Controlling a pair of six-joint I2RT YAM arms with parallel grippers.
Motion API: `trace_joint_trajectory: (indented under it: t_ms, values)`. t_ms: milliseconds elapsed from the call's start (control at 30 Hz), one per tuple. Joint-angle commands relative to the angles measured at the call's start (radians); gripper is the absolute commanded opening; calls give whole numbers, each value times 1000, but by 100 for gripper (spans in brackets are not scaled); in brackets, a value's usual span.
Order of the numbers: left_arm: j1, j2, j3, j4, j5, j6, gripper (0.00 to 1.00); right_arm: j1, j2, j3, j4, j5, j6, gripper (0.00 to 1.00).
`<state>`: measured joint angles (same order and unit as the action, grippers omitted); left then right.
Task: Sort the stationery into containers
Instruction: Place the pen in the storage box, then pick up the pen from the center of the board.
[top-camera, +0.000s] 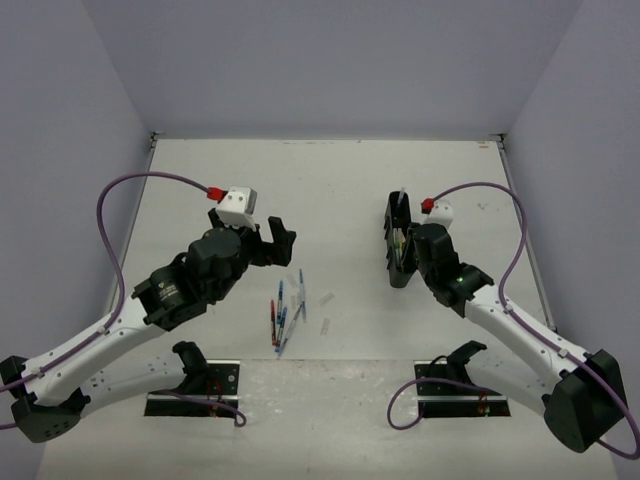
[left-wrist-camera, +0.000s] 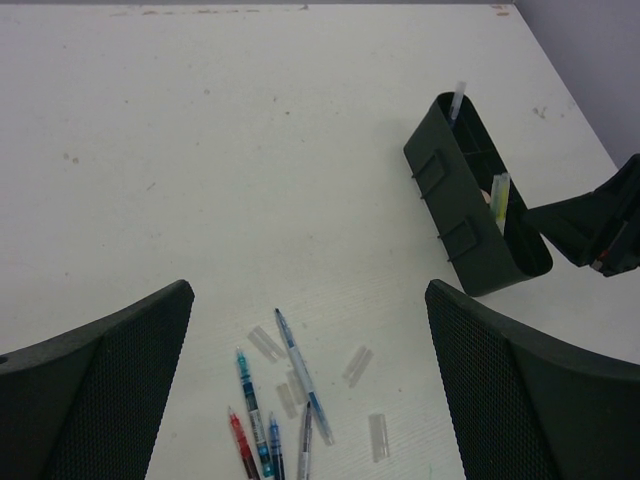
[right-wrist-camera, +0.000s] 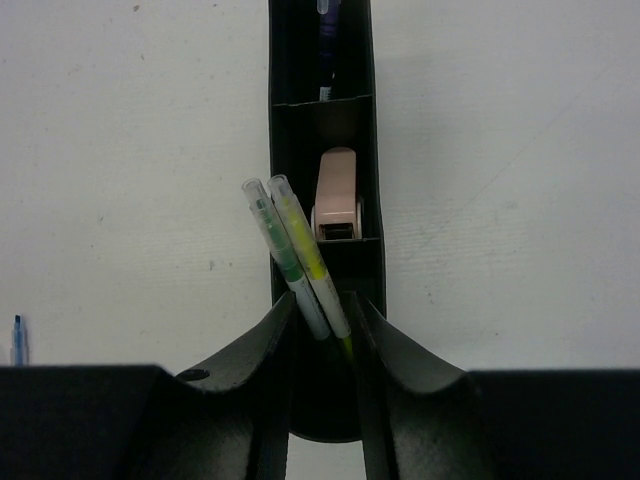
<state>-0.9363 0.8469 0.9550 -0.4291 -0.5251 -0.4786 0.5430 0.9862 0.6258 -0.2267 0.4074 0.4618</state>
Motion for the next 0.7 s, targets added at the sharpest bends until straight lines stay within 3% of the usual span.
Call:
trace_joint_trajectory:
  t_ms: [0, 167, 233, 267, 333, 400, 567, 667]
  values:
    - [1, 10, 4, -14, -39, 2, 100, -1, -58, 25, -17, 4, 10, 29]
    - [3, 77, 51, -125, -161, -80, 100, 44, -114, 106, -72, -107, 3, 33]
    - [21, 119, 67, -162, -179, -116, 100, 102, -102, 144, -102, -119, 24, 44]
    - [42, 145, 74, -177, -171, -132, 100, 147, -83, 168, -124, -102, 42, 50]
    - [115, 183, 74, -181, -85, -144, 100, 218, -12, 222, -172, -31, 83, 78]
    - [170, 219, 61, -167, -21, -149, 100, 262, 46, 260, -206, -42, 160, 98]
    - [180, 205, 45, -203, -73, -227, 100, 267, 196, 281, -66, -338, 184, 99]
    - [182, 165, 66, -294, -170, -280, 100, 318, 371, 400, -140, -336, 209, 95]
